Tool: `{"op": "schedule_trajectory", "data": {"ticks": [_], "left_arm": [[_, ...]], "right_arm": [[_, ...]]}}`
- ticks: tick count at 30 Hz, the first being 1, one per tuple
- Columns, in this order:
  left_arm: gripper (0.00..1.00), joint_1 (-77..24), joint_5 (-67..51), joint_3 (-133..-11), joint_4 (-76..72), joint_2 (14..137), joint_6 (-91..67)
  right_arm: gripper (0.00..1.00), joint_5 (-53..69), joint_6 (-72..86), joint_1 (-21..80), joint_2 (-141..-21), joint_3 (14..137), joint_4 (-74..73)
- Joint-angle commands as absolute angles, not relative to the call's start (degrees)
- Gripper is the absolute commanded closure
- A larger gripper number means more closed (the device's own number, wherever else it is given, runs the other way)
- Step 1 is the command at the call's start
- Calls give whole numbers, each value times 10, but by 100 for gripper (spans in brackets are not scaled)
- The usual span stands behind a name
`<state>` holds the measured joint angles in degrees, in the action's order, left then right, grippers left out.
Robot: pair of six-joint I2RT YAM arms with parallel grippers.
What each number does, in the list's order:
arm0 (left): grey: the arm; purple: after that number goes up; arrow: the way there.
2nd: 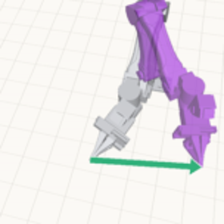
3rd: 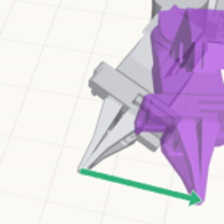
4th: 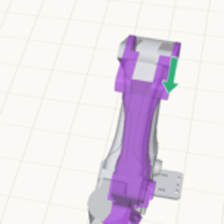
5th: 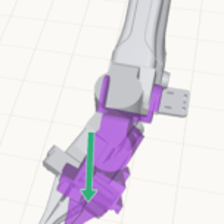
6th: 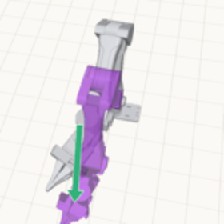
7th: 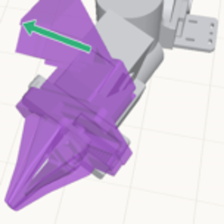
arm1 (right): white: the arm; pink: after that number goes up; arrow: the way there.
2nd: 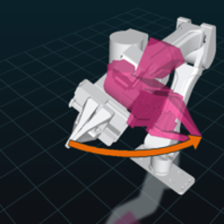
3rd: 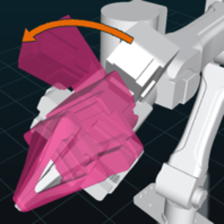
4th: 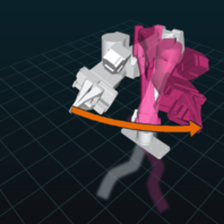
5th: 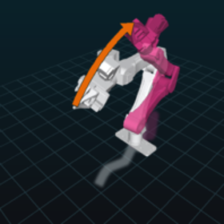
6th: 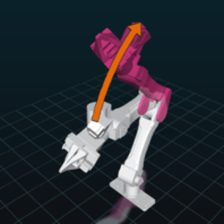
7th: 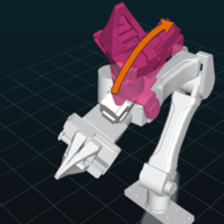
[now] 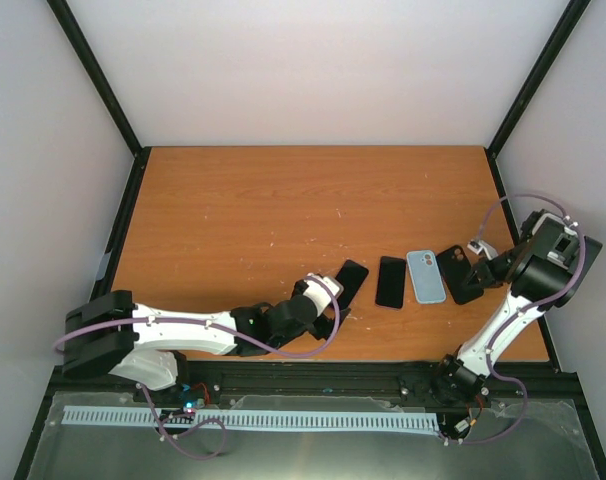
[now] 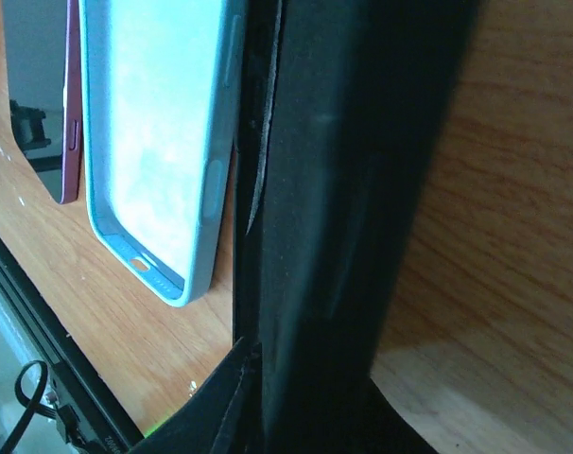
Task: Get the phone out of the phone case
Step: Place the phone case at the center of the board.
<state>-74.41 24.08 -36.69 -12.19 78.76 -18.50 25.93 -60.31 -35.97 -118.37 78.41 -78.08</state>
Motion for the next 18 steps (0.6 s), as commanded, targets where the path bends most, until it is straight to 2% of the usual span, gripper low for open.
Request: {"op": "schedule_trajectory", "data": {"ticks": [1, 6, 9, 18], "left_arm": [[12, -743, 250, -377, -125, 776, -187], [11, -741, 259, -361, -123, 764, -198], [10, -735, 266, -351, -117, 755, -209], [7, -677, 262, -332, -73, 739, -243]], "right_arm": [[75, 267, -577, -361, -1190, 783, -776], [58, 253, -550, -378, -1161, 792, -745], [52, 247, -544, -387, -1140, 790, -735], [46, 180, -507, -400, -1042, 738, -635]]}}
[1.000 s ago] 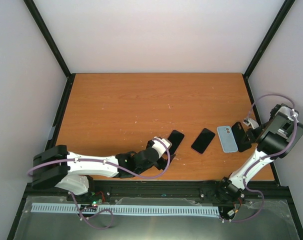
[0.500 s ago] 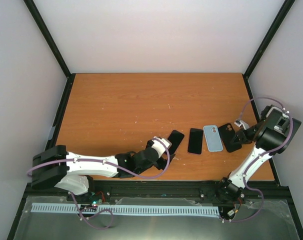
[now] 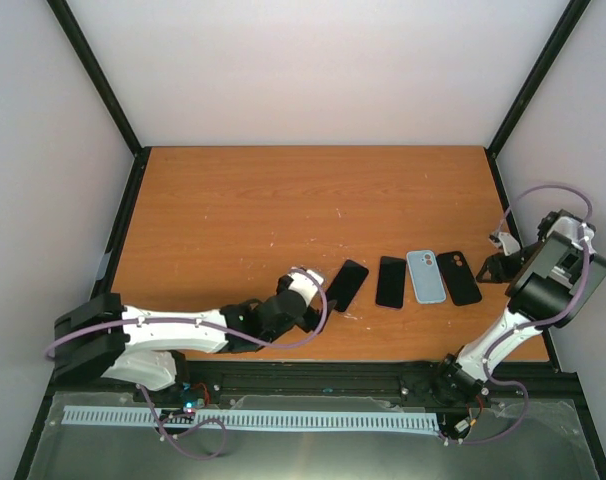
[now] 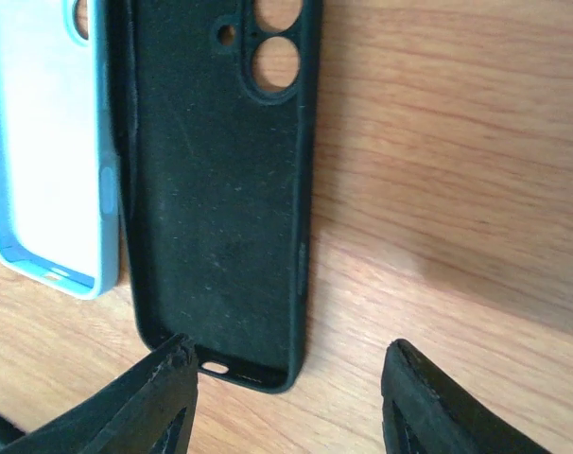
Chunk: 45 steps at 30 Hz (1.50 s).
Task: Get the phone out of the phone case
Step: Place the phone case at the center of the board, then reset both arms
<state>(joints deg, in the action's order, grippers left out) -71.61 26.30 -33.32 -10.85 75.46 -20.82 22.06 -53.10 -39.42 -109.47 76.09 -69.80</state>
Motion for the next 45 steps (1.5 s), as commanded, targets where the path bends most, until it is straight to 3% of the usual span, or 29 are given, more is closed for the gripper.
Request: {"op": "schedule_trajectory", "data": {"ticks": [1, 7, 12, 16, 18, 20, 21, 26, 28, 31, 36, 45], "left_arm": [[6, -663, 257, -337, -52, 735, -252], [1, -558, 226, -367, 40, 681, -262], [0, -442, 165, -396, 87, 651, -264], [1, -376, 117, -443, 141, 654, -291], [0, -363, 131, -490, 176, 666, -272], [0, -352, 164, -537, 206, 677, -241], [0, -343, 177, -558, 215, 680, -222], [0, -292, 215, -642, 236, 680, -142], [1, -271, 230, -669, 242, 677, -123], [0, -245, 264, -701, 244, 667, -102], [1, -235, 327, -737, 247, 653, -79], [1, -235, 308, -782, 248, 633, -62]], "right_arm": [[45, 178, -507, -399, -1022, 731, -623], [43, 249, -509, -371, -869, 701, -596], [41, 262, -468, -257, -752, 650, -565], [33, 266, -395, -177, -686, 647, -519], [24, 250, -348, -148, -664, 658, -484], [3, 234, -291, -131, -656, 674, -448], [0, 229, -268, -127, -657, 683, -431], [0, 214, -175, -109, -669, 701, -334], [0, 109, -107, -81, -670, 693, -289], [0, 75, -67, -48, -679, 724, -302], [0, 91, -34, -37, -627, 736, -280], [0, 119, -39, -37, -568, 756, -283]]}}
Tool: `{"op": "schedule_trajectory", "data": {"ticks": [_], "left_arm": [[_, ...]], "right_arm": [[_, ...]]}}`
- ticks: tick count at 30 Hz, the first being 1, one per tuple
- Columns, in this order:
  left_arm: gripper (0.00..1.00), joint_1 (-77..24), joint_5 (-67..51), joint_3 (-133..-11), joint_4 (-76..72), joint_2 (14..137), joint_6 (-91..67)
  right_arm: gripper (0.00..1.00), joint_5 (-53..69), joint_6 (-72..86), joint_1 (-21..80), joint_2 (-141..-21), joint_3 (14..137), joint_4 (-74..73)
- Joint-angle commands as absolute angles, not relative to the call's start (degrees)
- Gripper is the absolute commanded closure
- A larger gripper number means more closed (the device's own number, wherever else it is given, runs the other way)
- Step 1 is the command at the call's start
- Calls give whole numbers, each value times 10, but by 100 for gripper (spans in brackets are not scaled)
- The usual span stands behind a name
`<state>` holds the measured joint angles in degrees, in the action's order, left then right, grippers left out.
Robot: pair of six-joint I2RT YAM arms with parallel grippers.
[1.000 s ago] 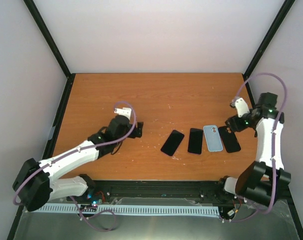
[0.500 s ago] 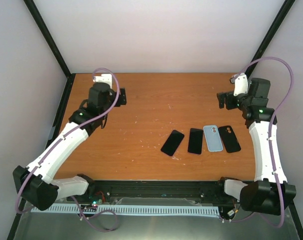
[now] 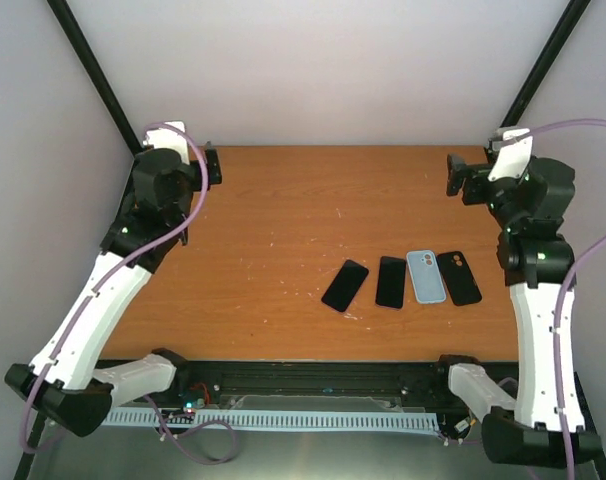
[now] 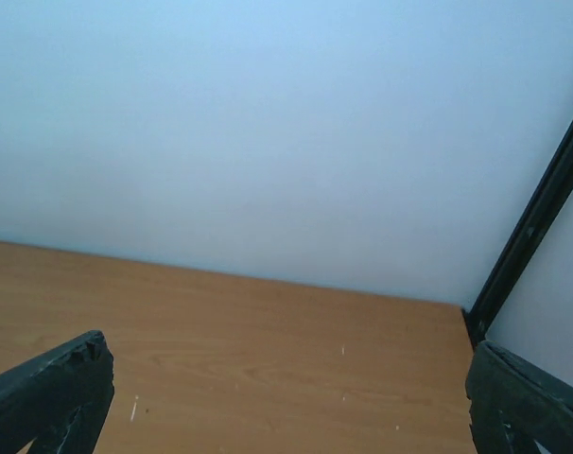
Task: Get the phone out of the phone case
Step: Reset both arms
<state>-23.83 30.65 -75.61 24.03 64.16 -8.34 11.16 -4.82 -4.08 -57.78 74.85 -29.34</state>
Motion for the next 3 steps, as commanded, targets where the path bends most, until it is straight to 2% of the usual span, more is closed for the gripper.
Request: {"op": "schedule_trajectory", "data": {"ticks": [1, 3], "left_arm": [[0, -235, 301, -781, 250, 634, -63], [0, -235, 292, -777, 251, 637, -68]], "right_arm": [[0, 117, -38, -37, -572, 758, -290], [0, 110, -34, -36, -581, 763, -297]]}}
